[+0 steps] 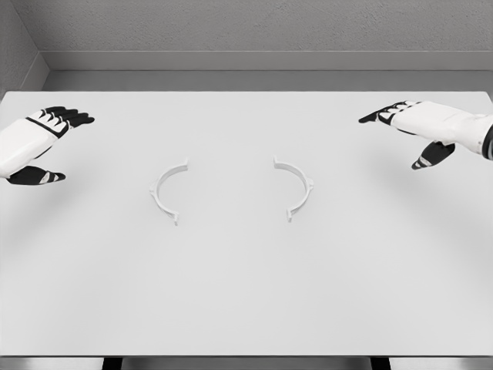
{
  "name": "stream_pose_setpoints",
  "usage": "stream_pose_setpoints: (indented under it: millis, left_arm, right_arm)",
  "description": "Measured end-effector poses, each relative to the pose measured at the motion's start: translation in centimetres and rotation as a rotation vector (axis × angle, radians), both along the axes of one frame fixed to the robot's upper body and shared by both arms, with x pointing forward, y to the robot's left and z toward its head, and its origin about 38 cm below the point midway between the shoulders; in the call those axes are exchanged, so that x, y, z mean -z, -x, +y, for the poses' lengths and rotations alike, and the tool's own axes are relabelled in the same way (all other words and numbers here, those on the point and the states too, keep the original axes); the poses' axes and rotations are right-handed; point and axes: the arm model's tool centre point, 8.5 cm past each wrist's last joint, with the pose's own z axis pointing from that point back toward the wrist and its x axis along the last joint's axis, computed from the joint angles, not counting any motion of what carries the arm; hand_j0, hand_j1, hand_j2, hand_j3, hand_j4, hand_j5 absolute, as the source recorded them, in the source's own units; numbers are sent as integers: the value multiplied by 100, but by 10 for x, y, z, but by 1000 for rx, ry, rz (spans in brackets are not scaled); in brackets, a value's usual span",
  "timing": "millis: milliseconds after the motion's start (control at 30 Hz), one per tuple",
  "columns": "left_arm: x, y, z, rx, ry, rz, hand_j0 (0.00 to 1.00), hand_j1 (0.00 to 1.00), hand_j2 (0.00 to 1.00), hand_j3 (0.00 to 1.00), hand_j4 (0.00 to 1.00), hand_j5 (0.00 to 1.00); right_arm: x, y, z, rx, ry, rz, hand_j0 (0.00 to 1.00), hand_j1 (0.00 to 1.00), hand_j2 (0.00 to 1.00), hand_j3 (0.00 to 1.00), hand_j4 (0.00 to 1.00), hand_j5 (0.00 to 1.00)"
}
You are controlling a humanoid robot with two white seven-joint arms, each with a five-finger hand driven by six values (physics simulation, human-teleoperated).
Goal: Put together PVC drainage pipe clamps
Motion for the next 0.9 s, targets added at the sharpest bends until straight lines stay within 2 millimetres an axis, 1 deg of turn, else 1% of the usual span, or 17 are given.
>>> stream_pose_setpoints:
  millis: [167,233,367,467,567,633,667,767,833,900]
  left_arm:
    - [3,-1,-2,0,-11,0,100,100,100,100,100,100]
    - [5,-4,-9,5,-39,-10,100,100,100,100,100,100]
    - [21,-6,-27,23,-50,-4,100,100,100,100,100,100]
    - [34,-7,-43,39,-45,41,100,100,100,100,100,100]
    - [44,-8,-57,53,-32,72,100,100,100,100,100,100]
    - [46,-8,-64,63,-22,77,100,100,100,100,100,100]
    - [47,-8,-69,72,-17,78,100,100,100,100,100,100]
    - [47,-10,-85,89,-6,63,100,100,100,100,100,100]
    - [47,-11,-91,96,1,57,100,100,100,100,100,100]
    - [50,-11,-98,100,-4,55,100,100,100,100,100,100]
  right_arm:
    - [-2,2,2,-32,0,-9,100,100,100,100,100,100]
    - [-2,2,4,-39,-1,-10,100,100,100,100,100,100]
    - [-1,2,7,-48,-5,-10,100,100,100,100,100,100]
    - [6,0,19,-62,-32,-1,100,100,100,100,100,100]
    - [9,-2,28,-73,-59,-1,100,100,100,100,100,100]
    - [11,-2,35,-85,-78,0,100,100,100,100,100,100]
    - [17,-1,38,-90,-87,12,100,100,100,100,100,100]
    - [25,1,47,-105,-108,25,100,100,100,100,100,100]
    - [33,2,55,-114,-132,40,100,100,100,100,100,100]
    - [37,2,63,-123,-152,45,100,100,100,100,100,100]
